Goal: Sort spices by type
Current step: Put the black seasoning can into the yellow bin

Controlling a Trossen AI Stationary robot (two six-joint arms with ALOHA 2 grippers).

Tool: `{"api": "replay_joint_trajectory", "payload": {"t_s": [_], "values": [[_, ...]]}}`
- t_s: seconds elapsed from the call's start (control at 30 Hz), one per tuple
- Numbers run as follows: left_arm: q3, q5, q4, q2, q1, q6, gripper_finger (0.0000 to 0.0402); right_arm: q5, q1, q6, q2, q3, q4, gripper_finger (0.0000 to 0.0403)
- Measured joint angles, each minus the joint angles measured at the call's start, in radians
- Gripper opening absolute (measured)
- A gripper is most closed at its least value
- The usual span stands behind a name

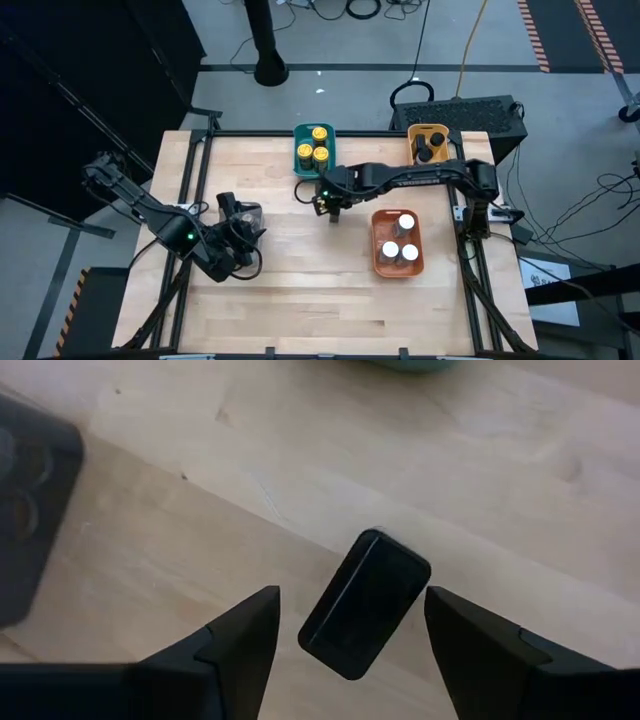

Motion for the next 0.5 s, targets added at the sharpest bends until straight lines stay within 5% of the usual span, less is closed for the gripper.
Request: {"api": "replay_joint_trajectory", "payload": {"t_s": [0.5], "values": [[-0.003,-0.019,0.002,0.0,0.0,-0.001,0.0309,-0.005,0.0,0.029,0.092,0.0,-0.003,0.024]]}}
